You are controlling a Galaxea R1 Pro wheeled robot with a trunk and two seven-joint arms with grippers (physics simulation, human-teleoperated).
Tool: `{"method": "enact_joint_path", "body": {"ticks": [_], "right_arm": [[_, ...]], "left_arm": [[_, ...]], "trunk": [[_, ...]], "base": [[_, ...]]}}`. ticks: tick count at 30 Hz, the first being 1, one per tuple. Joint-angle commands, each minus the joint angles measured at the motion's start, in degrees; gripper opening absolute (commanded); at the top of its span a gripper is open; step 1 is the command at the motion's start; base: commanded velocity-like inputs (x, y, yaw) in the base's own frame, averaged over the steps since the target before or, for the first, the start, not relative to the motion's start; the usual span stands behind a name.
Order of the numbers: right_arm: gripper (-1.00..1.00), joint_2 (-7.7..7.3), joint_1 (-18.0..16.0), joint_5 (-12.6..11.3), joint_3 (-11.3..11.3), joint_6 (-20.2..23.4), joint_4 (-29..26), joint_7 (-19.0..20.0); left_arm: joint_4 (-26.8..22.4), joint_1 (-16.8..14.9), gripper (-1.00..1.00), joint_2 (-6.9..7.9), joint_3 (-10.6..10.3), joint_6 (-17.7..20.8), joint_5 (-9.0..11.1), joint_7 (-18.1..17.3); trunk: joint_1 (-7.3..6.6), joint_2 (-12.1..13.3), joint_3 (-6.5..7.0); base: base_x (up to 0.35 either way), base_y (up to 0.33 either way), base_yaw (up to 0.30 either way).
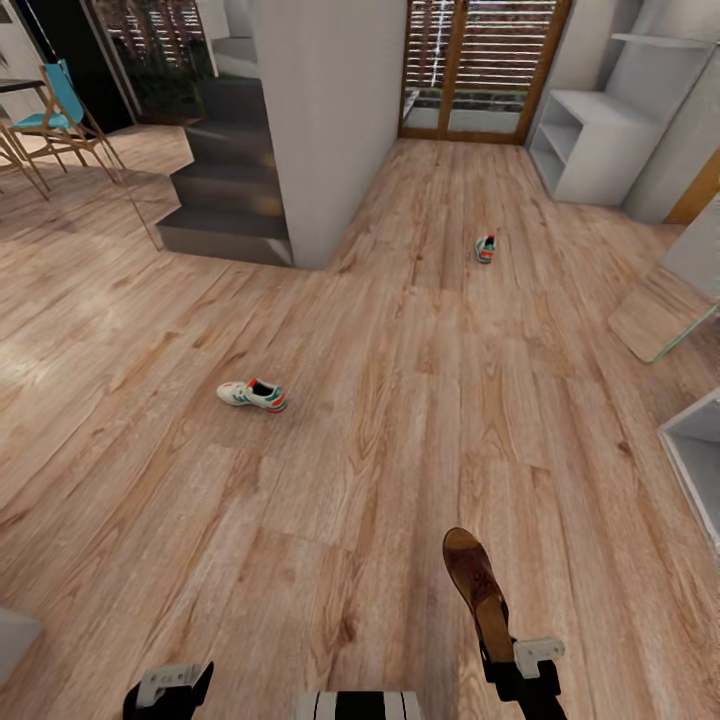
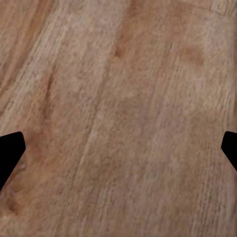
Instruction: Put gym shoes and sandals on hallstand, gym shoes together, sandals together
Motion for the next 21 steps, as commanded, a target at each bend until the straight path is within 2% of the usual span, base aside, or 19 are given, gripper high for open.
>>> {"method": "enact_joint_path", "body": {"ticks": [1,15,21], "right_arm": [[-1.0,0.01,-0.03,0.41,-0.03,-0.13,0.06,-0.25],[-1.0,0.08,-0.03,0.41,-0.08,-0.14,0.14,-0.25],[-1.0,0.08,-0.03,0.41,-0.09,-0.14,0.14,-0.25]], "left_arm": [[0.03,-0.04,1.0,-0.04,0.48,-0.21,-0.44,-0.42],[0.11,-0.03,1.0,-0.37,0.46,-0.19,-0.43,-0.42],[0.11,-0.04,1.0,-0.45,0.46,-0.19,-0.45,-0.42]], "trunk": [[-0.01,-0.01,0.06],[-0.01,-0.01,1.29],[1.31,-2.42,0.7]], "base": [[0.0,0.0,-0.089],[0.0,0.0,-0.114],[0.0,0.0,-0.181]]}}
